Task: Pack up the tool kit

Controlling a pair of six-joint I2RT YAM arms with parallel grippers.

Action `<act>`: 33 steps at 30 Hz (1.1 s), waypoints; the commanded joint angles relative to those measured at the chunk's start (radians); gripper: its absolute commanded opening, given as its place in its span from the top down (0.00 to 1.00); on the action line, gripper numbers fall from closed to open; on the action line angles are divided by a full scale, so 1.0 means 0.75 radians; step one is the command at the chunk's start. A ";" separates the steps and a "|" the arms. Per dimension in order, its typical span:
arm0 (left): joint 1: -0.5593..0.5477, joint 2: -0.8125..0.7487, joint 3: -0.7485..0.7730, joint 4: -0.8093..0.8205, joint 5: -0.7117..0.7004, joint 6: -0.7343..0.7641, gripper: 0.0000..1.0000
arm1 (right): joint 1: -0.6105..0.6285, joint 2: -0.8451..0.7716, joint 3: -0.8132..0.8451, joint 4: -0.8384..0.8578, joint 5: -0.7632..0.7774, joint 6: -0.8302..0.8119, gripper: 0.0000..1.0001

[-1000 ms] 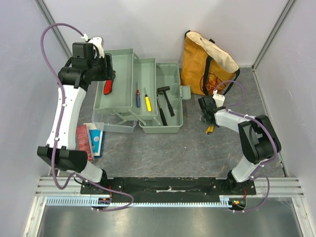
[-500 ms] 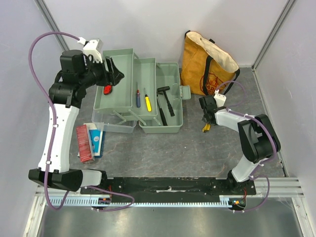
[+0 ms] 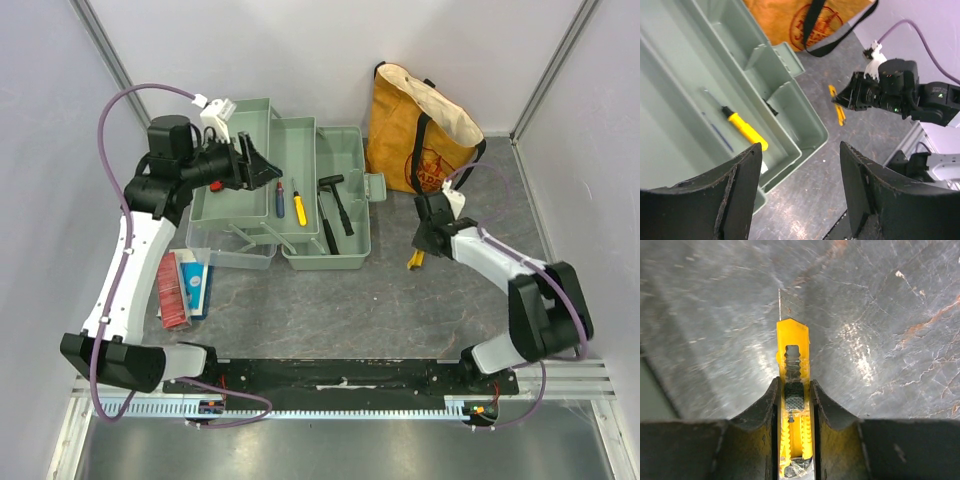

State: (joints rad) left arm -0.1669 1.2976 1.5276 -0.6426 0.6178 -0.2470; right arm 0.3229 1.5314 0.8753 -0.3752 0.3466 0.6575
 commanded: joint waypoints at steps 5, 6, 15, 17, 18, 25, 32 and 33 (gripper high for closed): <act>-0.145 -0.026 -0.065 0.210 0.168 -0.110 0.30 | -0.003 -0.364 0.154 -0.017 -0.353 -0.007 0.90; -0.160 -0.024 -0.071 0.233 0.184 -0.123 0.30 | -0.003 -0.397 0.168 0.003 -0.418 -0.005 0.90; -0.291 -0.016 -0.114 0.384 0.167 -0.249 0.30 | 0.052 -0.522 0.240 0.455 -0.859 0.154 0.90; -0.289 -0.043 -0.112 0.344 -0.009 -0.247 0.30 | 0.101 -0.475 0.295 0.482 -0.849 0.160 0.90; -0.291 -0.063 -0.108 0.311 -0.107 -0.241 0.30 | 0.132 -0.445 0.332 0.488 -0.841 0.154 0.90; -0.279 -0.194 -0.096 0.119 -0.735 -0.203 0.30 | 0.420 -0.185 0.608 0.529 -0.659 0.073 0.90; -0.127 -0.231 -0.063 0.008 -0.973 -0.184 0.29 | 0.670 0.105 0.929 0.519 -0.471 -0.036 0.90; -0.103 -0.237 -0.065 0.000 -0.989 -0.184 0.29 | 0.706 0.138 0.964 0.533 -0.401 -0.066 0.90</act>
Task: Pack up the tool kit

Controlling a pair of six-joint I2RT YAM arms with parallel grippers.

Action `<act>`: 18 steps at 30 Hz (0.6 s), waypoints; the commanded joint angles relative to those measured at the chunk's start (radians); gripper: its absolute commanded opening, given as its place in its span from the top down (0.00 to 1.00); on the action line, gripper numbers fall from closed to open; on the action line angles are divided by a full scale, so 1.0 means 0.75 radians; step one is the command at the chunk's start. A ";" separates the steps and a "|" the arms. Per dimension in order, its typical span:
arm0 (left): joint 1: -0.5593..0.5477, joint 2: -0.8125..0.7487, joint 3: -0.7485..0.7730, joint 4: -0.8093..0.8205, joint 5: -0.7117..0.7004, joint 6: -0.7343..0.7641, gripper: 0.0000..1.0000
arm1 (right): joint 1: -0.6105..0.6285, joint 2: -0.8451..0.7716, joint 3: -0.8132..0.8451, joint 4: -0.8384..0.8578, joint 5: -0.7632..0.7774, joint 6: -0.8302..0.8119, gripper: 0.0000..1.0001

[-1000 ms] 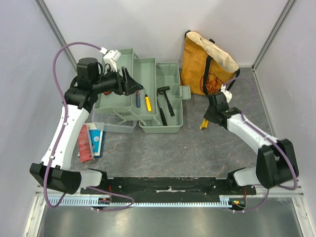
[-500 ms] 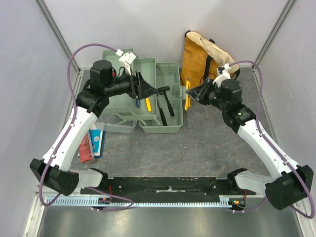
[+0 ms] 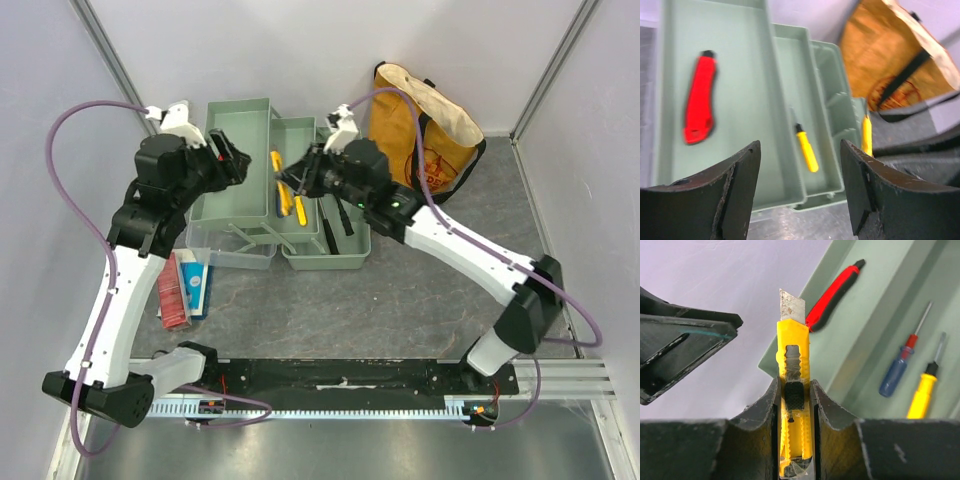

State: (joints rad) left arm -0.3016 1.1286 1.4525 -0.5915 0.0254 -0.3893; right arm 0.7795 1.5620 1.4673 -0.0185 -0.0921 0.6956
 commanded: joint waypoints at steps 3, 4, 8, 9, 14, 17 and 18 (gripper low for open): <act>0.179 -0.028 0.033 -0.085 -0.238 0.014 0.29 | 0.167 0.193 0.287 0.064 0.286 -0.158 0.90; 0.207 -0.030 0.037 -0.091 -0.248 0.028 0.29 | 0.182 0.248 0.338 0.045 0.315 -0.160 0.90; 0.346 -0.002 0.074 -0.117 -0.261 0.073 0.28 | 0.222 0.384 0.463 0.031 0.431 -0.173 0.90; 0.387 0.013 0.090 -0.126 -0.253 0.083 0.27 | 0.231 0.416 0.485 0.033 0.464 -0.181 0.89; 0.617 0.123 0.186 -0.173 -0.093 0.120 0.27 | 0.272 0.572 0.584 0.027 0.634 -0.216 0.89; 0.692 0.170 0.188 -0.171 -0.001 0.088 0.27 | 0.284 0.656 0.649 0.027 0.736 -0.265 0.88; 0.709 0.182 0.188 -0.163 0.023 0.079 0.27 | 0.288 0.686 0.674 0.027 0.771 -0.289 0.87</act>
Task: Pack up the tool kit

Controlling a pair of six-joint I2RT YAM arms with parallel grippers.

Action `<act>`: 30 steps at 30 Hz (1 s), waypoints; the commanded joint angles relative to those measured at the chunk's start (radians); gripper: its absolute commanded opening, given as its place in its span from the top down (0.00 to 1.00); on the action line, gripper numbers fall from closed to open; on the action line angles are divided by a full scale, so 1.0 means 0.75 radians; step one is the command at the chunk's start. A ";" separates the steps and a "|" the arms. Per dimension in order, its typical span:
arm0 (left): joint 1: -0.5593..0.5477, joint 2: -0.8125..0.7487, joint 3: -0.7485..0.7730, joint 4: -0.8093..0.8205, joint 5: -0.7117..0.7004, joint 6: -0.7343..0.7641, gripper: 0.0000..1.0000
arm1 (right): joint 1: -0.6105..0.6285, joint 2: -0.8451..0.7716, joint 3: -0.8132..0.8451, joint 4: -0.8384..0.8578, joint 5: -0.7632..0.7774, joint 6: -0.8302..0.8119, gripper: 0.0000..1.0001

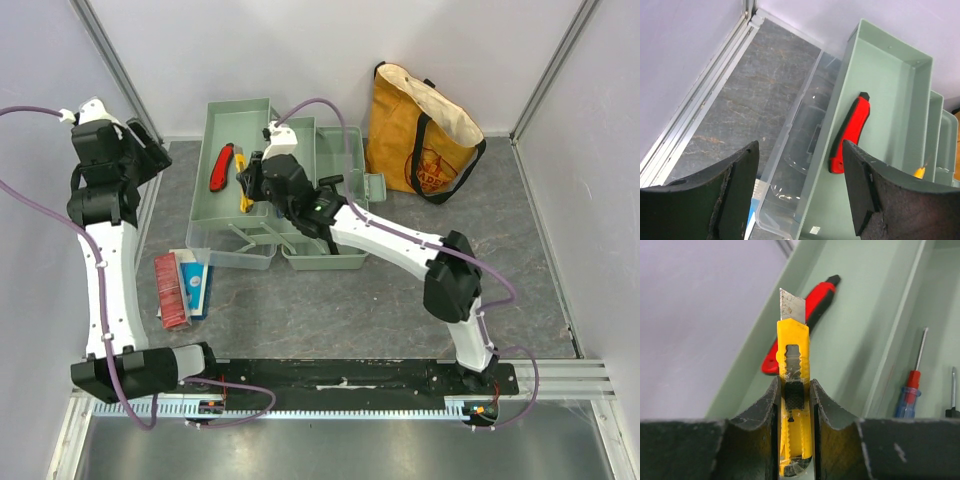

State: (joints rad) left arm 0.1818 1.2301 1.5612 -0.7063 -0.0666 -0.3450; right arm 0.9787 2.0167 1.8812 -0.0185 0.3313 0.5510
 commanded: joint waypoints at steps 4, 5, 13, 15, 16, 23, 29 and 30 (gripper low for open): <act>0.093 0.094 0.048 0.003 0.193 0.028 0.27 | 0.033 0.170 0.218 -0.053 0.333 -0.162 0.79; 0.097 0.106 0.042 0.003 0.201 0.041 0.26 | 0.039 0.179 0.222 -0.055 0.358 -0.176 0.74; 0.103 0.217 -0.036 -0.042 0.277 0.110 0.23 | 0.039 0.162 0.257 -0.125 0.387 -0.209 0.38; 0.103 0.239 -0.051 -0.046 0.277 0.118 0.23 | 0.041 0.132 0.245 -0.127 0.389 -0.209 0.38; 0.107 0.250 -0.061 -0.046 0.273 0.125 0.23 | 0.039 0.113 0.233 -0.125 0.391 -0.209 0.38; 0.116 0.331 -0.085 -0.044 0.316 0.206 0.26 | 0.023 -0.124 0.096 -0.141 0.393 -0.209 0.40; 0.122 0.434 -0.110 -0.017 0.465 0.302 0.33 | -0.090 -0.385 -0.125 -0.212 0.303 -0.129 0.40; 0.122 0.462 -0.098 -0.030 0.495 0.309 0.35 | -0.118 -0.430 -0.198 -0.217 0.285 -0.121 0.39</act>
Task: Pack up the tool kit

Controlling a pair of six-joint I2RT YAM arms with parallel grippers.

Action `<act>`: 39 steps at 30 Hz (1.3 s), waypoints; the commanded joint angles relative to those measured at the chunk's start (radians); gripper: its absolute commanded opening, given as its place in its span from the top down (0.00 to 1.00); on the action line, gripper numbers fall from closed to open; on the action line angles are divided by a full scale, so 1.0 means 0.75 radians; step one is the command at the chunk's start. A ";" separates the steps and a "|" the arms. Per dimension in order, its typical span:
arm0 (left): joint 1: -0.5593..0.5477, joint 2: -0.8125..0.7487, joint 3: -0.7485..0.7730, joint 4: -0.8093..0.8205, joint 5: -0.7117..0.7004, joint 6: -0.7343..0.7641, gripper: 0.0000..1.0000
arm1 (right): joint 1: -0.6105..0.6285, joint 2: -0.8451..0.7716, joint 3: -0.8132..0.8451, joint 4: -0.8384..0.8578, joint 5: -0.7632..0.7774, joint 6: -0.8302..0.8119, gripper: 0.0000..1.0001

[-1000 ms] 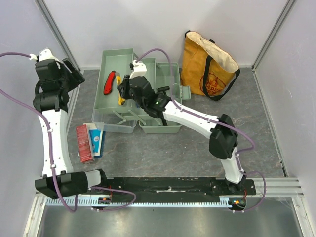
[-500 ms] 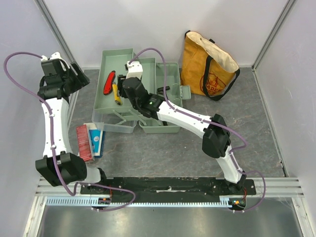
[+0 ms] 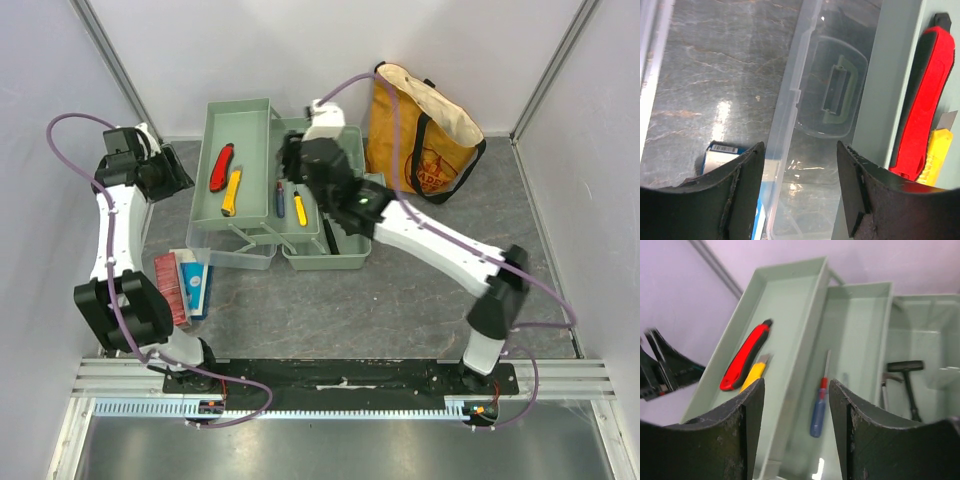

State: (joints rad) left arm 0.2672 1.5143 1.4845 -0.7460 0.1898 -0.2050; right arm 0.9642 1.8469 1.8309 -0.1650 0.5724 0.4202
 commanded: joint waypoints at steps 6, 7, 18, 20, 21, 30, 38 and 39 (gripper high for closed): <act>0.008 0.214 0.027 0.007 0.217 0.149 0.43 | -0.265 -0.450 -0.457 -0.050 -0.156 0.143 0.39; 0.008 0.231 0.027 0.007 0.205 0.153 0.46 | -0.295 -0.478 -0.508 -0.056 -0.180 0.162 0.39; 0.002 0.266 -0.038 0.082 0.201 0.218 0.68 | -0.529 -0.683 -0.911 -0.117 -0.446 0.278 0.40; 0.000 0.270 -0.049 0.087 0.168 0.206 0.61 | -0.561 -0.693 -0.958 -0.120 -0.483 0.291 0.40; 0.002 0.272 -0.055 0.084 0.166 0.206 0.58 | -0.574 -0.701 -0.970 -0.124 -0.495 0.297 0.41; -0.039 0.321 -0.049 0.052 0.105 0.208 0.87 | -0.672 -0.753 -1.105 -0.177 -0.522 0.323 0.41; -0.092 0.241 0.015 0.033 0.023 0.169 0.98 | -0.758 -0.700 -1.226 -0.187 -0.538 0.346 0.41; -0.099 0.225 0.025 0.031 0.009 0.167 0.98 | -0.764 -0.683 -1.240 -0.185 -0.544 0.350 0.42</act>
State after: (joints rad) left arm 0.2214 1.7401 1.4467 -0.7162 0.2371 -0.0582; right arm 0.4122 1.3109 0.9340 -0.3050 0.1787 0.6628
